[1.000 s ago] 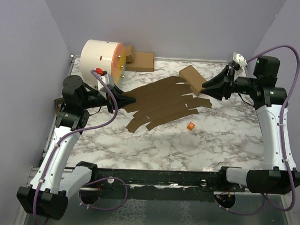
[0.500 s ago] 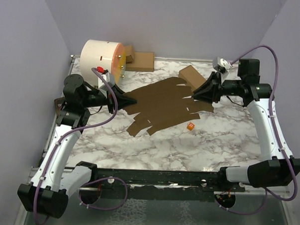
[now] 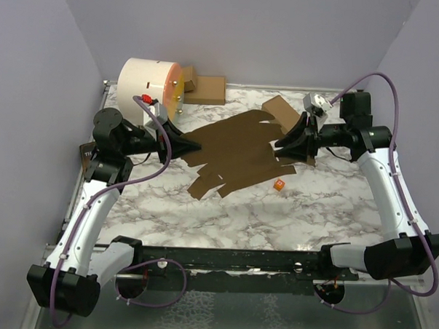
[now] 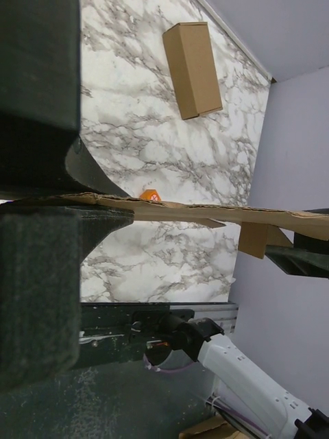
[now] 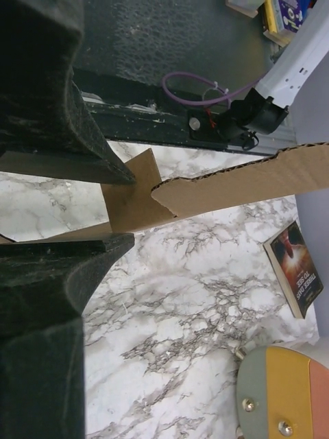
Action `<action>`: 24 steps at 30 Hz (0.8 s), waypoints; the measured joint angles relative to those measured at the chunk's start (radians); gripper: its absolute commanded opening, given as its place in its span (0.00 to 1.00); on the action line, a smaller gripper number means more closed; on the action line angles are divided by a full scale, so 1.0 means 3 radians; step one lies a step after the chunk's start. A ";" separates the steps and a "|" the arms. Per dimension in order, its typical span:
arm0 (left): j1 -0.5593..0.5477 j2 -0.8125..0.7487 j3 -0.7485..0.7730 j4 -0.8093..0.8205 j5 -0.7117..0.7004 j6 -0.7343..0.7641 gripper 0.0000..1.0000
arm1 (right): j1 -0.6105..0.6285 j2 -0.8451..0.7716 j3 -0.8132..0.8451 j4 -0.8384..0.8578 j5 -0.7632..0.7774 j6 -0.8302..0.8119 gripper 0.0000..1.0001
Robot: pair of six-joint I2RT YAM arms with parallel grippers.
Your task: Fold the paper box
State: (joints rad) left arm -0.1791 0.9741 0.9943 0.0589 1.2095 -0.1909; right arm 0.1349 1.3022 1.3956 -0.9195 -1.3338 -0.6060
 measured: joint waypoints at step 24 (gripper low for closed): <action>-0.0069 0.0117 -0.0069 0.0666 0.0284 -0.0580 0.00 | 0.0078 0.0066 0.0076 0.0019 -0.0146 -0.0113 0.28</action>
State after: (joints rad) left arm -0.1997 1.0092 0.9737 0.2588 1.2945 -0.3649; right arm 0.1581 1.3220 1.4185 -0.9138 -1.3777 -0.6399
